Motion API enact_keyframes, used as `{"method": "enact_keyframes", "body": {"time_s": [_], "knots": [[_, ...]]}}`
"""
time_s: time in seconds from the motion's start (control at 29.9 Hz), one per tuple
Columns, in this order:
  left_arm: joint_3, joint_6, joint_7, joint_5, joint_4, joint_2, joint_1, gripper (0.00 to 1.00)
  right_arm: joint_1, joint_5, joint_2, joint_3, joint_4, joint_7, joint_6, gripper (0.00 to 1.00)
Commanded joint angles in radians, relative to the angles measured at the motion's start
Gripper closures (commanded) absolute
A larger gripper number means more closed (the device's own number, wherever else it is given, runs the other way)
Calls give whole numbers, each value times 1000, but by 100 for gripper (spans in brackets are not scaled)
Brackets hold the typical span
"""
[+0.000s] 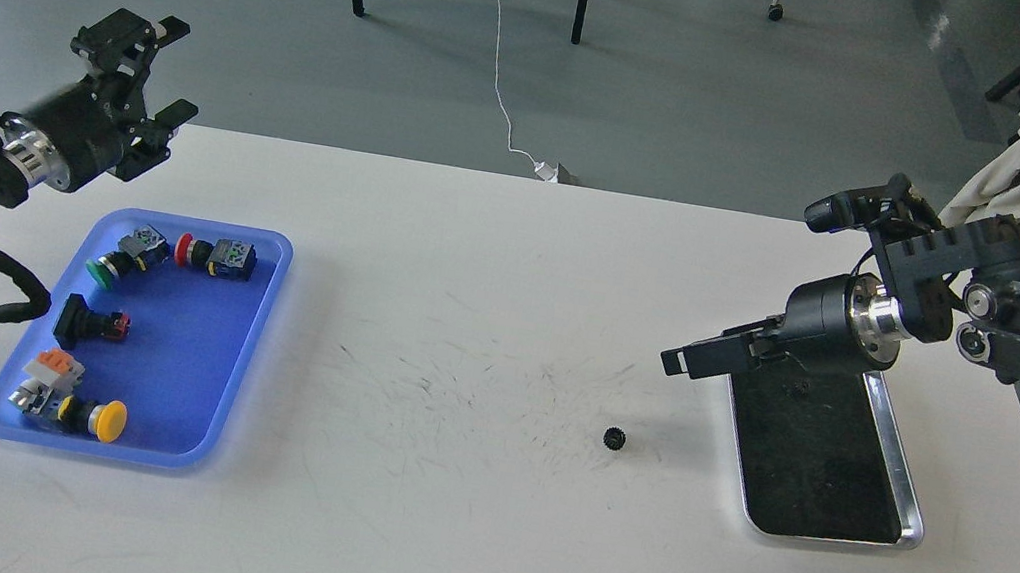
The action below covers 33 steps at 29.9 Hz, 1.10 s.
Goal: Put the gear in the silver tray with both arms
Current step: 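Move the right gripper from the silver tray toward the black gear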
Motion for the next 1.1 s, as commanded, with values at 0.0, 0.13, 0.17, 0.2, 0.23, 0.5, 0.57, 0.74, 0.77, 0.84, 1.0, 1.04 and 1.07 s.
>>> {"method": "enact_keyframes", "body": {"time_s": [0.0,0.13,0.17,0.2,0.23,0.5,0.57,0.74,0.77,0.84,1.0,1.04,1.07], "knots": [[-21,-4,0,-3,0,4,2,2,23,-102,32,1,3,0,82,3],[-45,-6,0,-29,1,6,31,2,31,-237,87,-6,3,0,124,3],[-47,-7,0,-35,1,6,38,2,31,-274,101,-9,2,0,124,3],[-47,-9,0,-40,0,10,46,2,30,-309,112,-11,-1,0,124,3],[-47,-10,0,-51,0,12,54,2,30,-358,124,-11,-6,0,124,3],[-49,-29,0,-97,3,18,80,2,16,-431,235,-22,-84,0,121,1],[-49,-32,0,-98,3,18,84,2,13,-429,270,-22,-93,0,119,1],[-68,-33,0,-100,9,18,86,2,13,-424,336,-22,-120,0,115,2],[-70,-34,0,-100,9,18,86,2,13,-424,345,-20,-120,0,113,2],[-72,-34,0,-100,9,19,86,2,13,-424,376,-20,-121,0,113,3],[-76,-34,0,-101,9,19,86,2,8,-428,422,-29,-132,0,116,5],[-76,-35,0,-101,9,19,86,2,0,-428,423,-38,-135,0,115,5],[-76,-35,0,-101,11,19,86,2,-7,-428,425,-46,-138,0,115,6]]}}
